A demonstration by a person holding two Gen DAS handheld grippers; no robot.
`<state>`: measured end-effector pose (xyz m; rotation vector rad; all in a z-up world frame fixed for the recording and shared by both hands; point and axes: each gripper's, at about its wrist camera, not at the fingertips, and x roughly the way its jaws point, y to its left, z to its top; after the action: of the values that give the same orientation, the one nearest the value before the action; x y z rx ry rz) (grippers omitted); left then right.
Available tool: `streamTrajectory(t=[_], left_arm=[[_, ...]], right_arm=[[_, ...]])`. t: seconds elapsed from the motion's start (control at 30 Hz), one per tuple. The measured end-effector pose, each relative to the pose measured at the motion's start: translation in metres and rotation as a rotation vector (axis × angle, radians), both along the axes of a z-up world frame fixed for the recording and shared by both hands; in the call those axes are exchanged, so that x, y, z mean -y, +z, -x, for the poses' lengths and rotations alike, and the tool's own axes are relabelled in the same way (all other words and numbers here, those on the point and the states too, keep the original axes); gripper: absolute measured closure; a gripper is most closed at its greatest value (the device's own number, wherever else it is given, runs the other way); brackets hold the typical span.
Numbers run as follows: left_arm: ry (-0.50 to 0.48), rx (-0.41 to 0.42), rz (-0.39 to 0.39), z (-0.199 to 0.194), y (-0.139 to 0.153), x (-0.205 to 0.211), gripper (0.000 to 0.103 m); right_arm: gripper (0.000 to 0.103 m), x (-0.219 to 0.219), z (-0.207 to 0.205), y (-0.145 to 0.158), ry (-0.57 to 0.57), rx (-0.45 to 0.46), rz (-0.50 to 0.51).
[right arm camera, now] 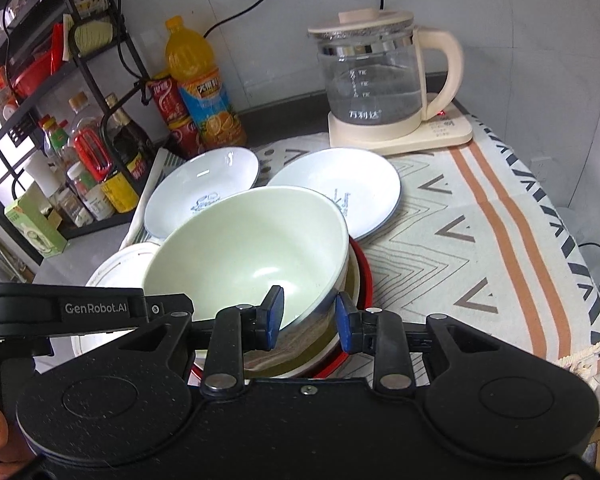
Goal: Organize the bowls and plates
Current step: 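Carry the small pale green bowl and lower it onto the stacked bowls, then open both grippers to release the small green bowl on the stack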
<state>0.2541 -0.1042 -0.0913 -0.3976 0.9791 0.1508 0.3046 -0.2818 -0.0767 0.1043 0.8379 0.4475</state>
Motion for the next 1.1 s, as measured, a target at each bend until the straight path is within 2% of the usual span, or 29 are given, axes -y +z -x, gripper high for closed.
streamTrajectory(t=[0.17, 0.37, 0.43, 0.6, 0.73, 1.1], left_arm=[[-0.013, -0.006, -0.016, -0.004, -0.001, 0.003, 0.080], [-0.020, -0.022, -0.014, -0.007, -0.004, 0.001, 0.077], [0.000, -0.023, -0.033, -0.006, -0.003, -0.004, 0.075], [0.018, -0.026, -0.015, -0.005, -0.004, -0.014, 0.070], [0.027, -0.027, -0.020, -0.002, -0.004, -0.014, 0.065], [0.030, -0.040, -0.022, 0.007, 0.000, -0.017, 0.059]], right_arm=[[0.072, -0.002, -0.003, -0.004, 0.002, -0.026, 0.016], [0.072, -0.001, -0.003, -0.001, 0.017, -0.013, 0.016], [0.072, 0.001, -0.001, 0.001, 0.016, 0.007, 0.012], [0.071, 0.009, -0.002, -0.001, 0.005, 0.012, 0.020], [0.064, 0.015, -0.003, -0.006, -0.008, -0.003, 0.015], [0.060, 0.014, 0.004, -0.012, -0.002, -0.039, 0.003]])
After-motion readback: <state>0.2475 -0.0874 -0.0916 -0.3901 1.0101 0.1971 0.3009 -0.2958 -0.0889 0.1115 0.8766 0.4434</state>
